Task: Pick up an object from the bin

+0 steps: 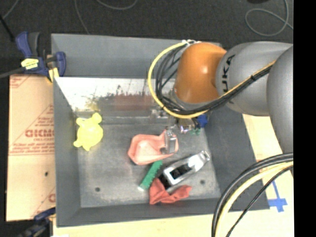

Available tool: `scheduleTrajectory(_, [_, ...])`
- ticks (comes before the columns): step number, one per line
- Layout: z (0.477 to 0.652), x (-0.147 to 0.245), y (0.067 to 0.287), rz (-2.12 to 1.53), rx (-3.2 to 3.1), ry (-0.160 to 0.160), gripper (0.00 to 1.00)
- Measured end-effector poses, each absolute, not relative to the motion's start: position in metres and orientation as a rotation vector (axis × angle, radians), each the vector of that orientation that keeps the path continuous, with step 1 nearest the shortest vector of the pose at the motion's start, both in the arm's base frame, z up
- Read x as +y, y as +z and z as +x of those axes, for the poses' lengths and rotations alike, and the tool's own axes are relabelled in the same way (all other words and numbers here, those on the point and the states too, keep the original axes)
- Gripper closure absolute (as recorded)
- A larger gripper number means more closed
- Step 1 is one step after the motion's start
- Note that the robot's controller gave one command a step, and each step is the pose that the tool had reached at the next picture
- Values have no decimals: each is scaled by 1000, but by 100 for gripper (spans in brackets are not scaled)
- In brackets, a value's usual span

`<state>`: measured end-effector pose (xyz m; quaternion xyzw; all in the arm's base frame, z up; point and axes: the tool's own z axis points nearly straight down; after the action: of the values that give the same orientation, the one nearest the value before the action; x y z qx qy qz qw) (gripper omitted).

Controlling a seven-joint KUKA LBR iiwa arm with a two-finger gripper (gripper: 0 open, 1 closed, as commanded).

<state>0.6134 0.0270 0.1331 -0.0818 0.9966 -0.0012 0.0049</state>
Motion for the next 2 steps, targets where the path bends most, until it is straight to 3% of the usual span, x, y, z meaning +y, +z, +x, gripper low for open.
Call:
scheduleTrajectory(1, [615, 64, 88, -302, 3120, -4, 100])
scheduleTrajectory(2, [615, 64, 88, -304, 3120, -4, 100])
